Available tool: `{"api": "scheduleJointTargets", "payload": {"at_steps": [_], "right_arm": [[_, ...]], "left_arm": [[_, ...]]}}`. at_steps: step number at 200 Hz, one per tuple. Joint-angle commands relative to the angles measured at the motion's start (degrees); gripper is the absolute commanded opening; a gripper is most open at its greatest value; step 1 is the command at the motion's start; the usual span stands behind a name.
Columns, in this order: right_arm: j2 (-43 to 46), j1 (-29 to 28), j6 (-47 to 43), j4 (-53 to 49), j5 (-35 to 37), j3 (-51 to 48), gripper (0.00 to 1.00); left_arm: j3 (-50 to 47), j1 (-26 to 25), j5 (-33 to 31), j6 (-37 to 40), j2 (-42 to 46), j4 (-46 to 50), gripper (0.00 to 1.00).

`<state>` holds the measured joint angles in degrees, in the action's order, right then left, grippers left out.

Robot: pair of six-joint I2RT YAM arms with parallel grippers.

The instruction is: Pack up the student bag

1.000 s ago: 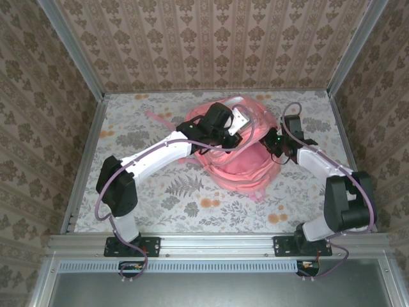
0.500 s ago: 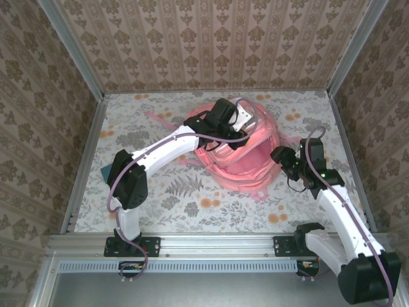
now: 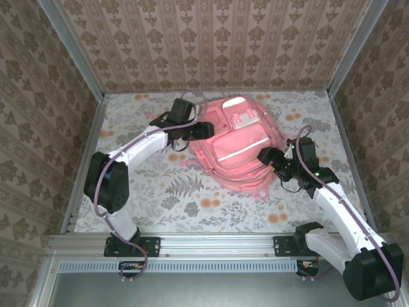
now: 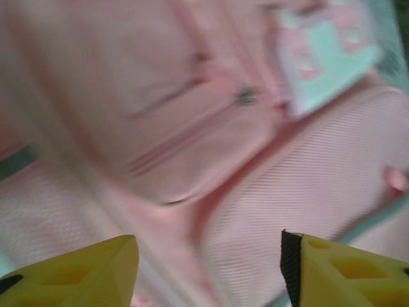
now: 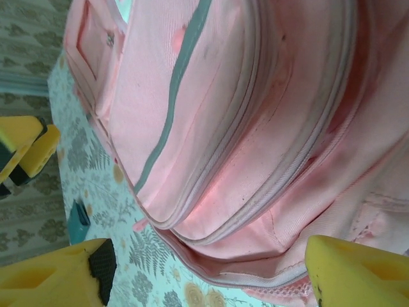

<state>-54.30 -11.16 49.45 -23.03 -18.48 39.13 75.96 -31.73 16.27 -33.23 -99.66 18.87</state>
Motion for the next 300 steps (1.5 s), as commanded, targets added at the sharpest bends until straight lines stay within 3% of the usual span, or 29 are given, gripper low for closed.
{"api": "scheduleJointTargets", "payload": {"at_steps": [1,59,93,115,191,257,277,300], "right_arm": [[-2.2,-2.4,-0.4,2.6,0.7,0.4,0.80],[-7.7,-6.8,-0.6,4.5,2.7,1.4,0.84],[-9.1,-7.2,-0.7,4.9,4.8,1.5,0.84],[-10.0,-7.3,-1.2,4.8,6.6,1.7,0.83],[-19.7,-6.9,-8.1,6.1,12.5,7.8,0.74],[-34.6,-6.5,-15.2,4.1,10.8,23.1,0.73],[-34.6,-6.7,-16.0,0.6,11.7,25.8,0.74],[-30.8,-8.3,-16.4,-6.0,19.4,26.2,0.75]], "left_arm": [[-4.9,1.1,0.7,-9.6,1.7,-3.4,0.58],[-4.9,2.9,3.2,-11.8,-3.8,-5.4,0.47],[-3.4,3.5,7.0,-13.0,-7.5,-7.8,0.46],[-2.3,3.8,8.8,-13.4,-9.2,-8.8,0.40],[-6.5,5.2,10.5,-15.3,-6.4,-12.4,0.00],[-23.4,8.2,11.8,-21.8,7.3,-18.4,0.00],[-27.9,8.0,12.7,-26.2,10.9,-22.6,0.00],[-30.7,7.9,13.3,-30.5,14.3,-25.9,0.00]]}}
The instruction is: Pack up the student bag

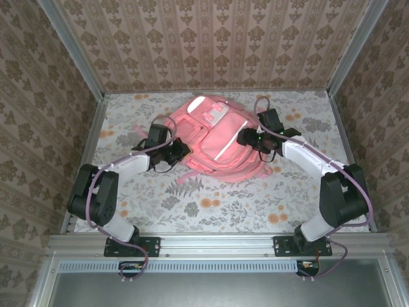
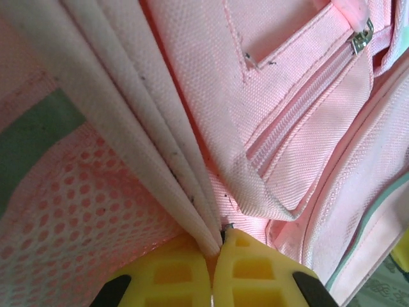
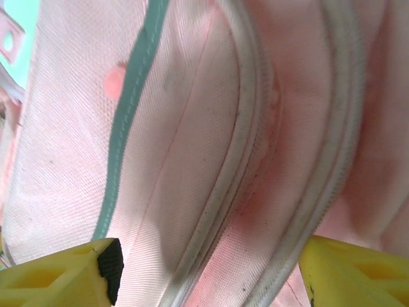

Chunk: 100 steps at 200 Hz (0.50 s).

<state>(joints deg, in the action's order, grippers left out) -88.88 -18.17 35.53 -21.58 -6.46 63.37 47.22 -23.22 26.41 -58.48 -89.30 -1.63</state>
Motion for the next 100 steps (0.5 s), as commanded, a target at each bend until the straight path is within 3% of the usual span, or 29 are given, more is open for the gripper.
{"api": "scheduleJointTargets", "payload": {"at_steps": [1,35,75,100], "right_arm": [[3.9,-1.5,-2.5,-8.2,7.4,1.9,0.76],[12.7,-9.4,-0.6,-16.2,17.4,-0.3,0.76],[14.0,-25.3,10.0,-15.3,19.2,-2.2,0.68],[10.5,-31.8,17.5,-9.5,17.4,-3.0,0.61]], "left_arm": [[-2.0,-0.6,3.1,-5.4,4.0,-5.5,0.00],[-2.4,-1.4,2.8,-7.6,7.8,-5.5,0.00],[-2.9,-2.2,2.3,-9.2,9.8,-6.3,0.00],[-2.8,-2.5,2.3,-9.2,9.8,-6.8,0.00]]}}
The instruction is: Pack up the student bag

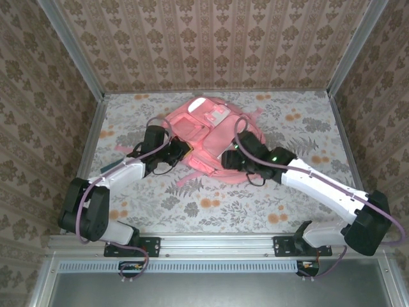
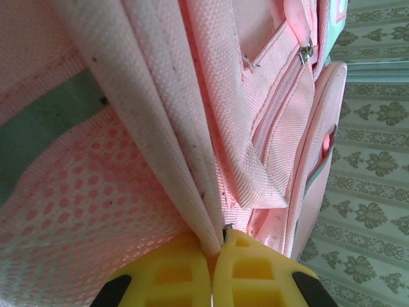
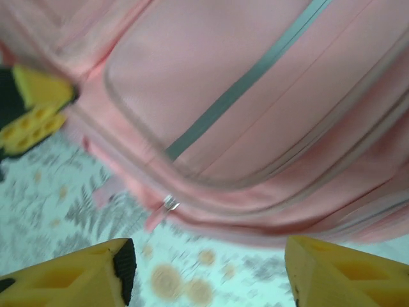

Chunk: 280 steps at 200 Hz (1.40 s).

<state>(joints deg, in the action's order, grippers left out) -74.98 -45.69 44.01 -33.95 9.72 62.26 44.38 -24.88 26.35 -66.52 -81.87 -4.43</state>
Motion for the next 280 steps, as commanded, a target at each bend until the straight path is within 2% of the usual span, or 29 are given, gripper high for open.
{"api": "scheduleJointTargets", "payload": {"at_steps": [1,18,50,60,83,111,143,175,204,280], "right_arm": [[-3.5,-4.5,9.2,3.7,1.1,-1.9,0.60],[-7.8,-6.2,12.0,7.1,-0.3,-1.2,0.54],[-12.8,-7.0,16.6,8.8,1.3,-0.1,0.39],[-13.3,-7.0,18.3,9.3,2.0,-0.3,0.37],[-14.4,-6.8,20.7,10.5,2.5,-1.0,0.37],[-16.0,-6.6,23.0,10.0,2.8,-0.4,0.28],[-15.7,-6.6,25.8,6.0,6.9,-0.4,0.32],[-15.3,-6.5,25.5,6.0,7.2,-1.3,0.35],[-17.2,-6.2,24.7,7.6,5.0,-0.5,0.30],[-20.5,-5.7,23.3,8.3,3.5,1.7,0.24]], "left_arm": [[0.1,-0.9,2.4,-1.1,2.4,-4.0,0.00],[0.4,-0.9,2.4,-1.0,2.0,-4.1,0.00],[0.6,-0.9,2.6,-0.5,1.7,-3.7,0.00],[0.7,-2.5,2.6,-0.4,1.9,-3.7,0.00],[0.6,-2.6,2.7,-0.2,2.0,-3.7,0.00],[0.6,-2.7,2.9,-0.1,1.9,-3.8,0.00],[0.5,-2.7,3.0,0.1,2.1,-3.8,0.00],[0.3,-2.8,2.9,0.2,2.1,-3.8,0.00],[0.3,-2.8,2.9,0.1,2.1,-4.1,0.00],[-0.4,-2.8,3.2,-0.2,2.5,-4.0,0.00]]}}
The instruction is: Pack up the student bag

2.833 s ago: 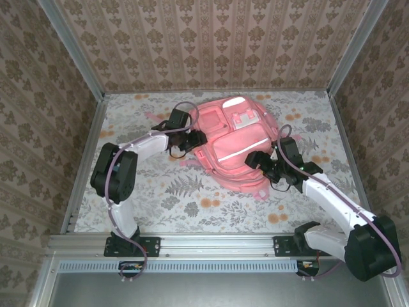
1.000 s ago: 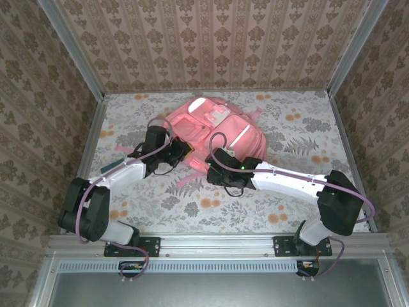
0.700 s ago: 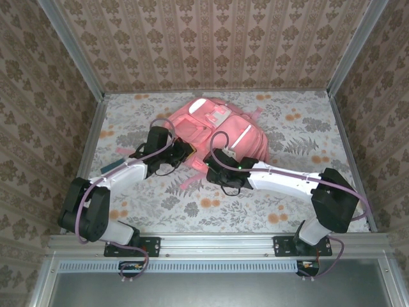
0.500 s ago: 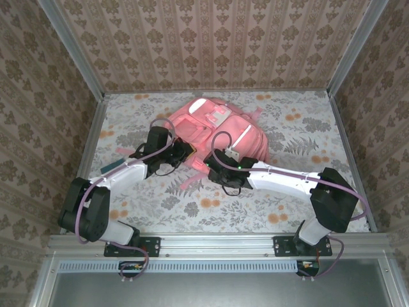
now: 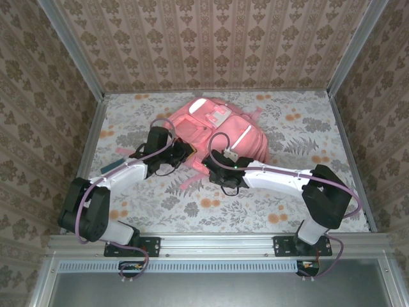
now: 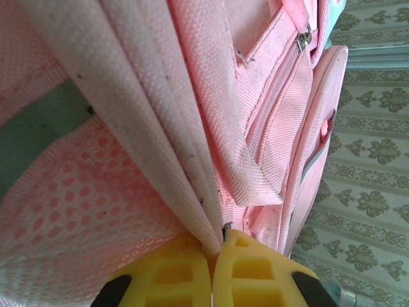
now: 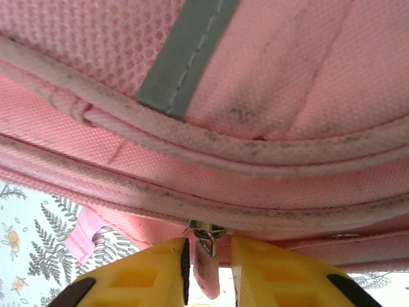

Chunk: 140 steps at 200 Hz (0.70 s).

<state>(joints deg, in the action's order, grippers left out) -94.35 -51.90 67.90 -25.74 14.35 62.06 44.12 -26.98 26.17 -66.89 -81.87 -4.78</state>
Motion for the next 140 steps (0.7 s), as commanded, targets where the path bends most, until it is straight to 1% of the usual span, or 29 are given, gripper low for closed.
{"api": "scheduleJointTargets", "payload": {"at_steps": [1,24,51,80,81,98,125,140], "right_arm": [[-1.2,0.5,-0.6,0.1,-1.2,1.9,0.24],[-1.3,0.7,-1.2,-0.4,-0.8,2.2,0.19],[-0.6,0.8,-2.0,-1.8,0.4,1.6,0.09],[2.6,0.8,-4.2,-4.5,2.6,-0.6,0.02],[2.7,0.8,-4.2,-4.6,2.7,-0.7,0.02],[6.4,0.9,-5.7,-8.4,6.0,-3.0,0.00],[11.1,0.9,-6.4,-18.4,16.1,-4.2,0.00],[12.7,1.4,-7.3,-21.5,19.7,-4.7,0.00]], "left_arm": [[-0.2,-0.7,3.3,0.2,2.6,-3.6,0.00],[-0.2,-0.7,3.2,0.3,2.6,-3.4,0.00],[-0.2,-0.7,2.4,1.0,2.6,-2.5,0.00],[0.5,0.5,1.7,3.9,2.2,-0.6,0.00],[0.5,1.3,1.7,4.1,2.1,-0.5,0.00],[1.1,4.0,1.5,6.3,1.6,0.9,0.00],[2.1,7.1,1.9,9.3,0.2,2.4,0.00],[3.1,8.1,2.5,10.4,-1.1,2.6,0.00]]}}
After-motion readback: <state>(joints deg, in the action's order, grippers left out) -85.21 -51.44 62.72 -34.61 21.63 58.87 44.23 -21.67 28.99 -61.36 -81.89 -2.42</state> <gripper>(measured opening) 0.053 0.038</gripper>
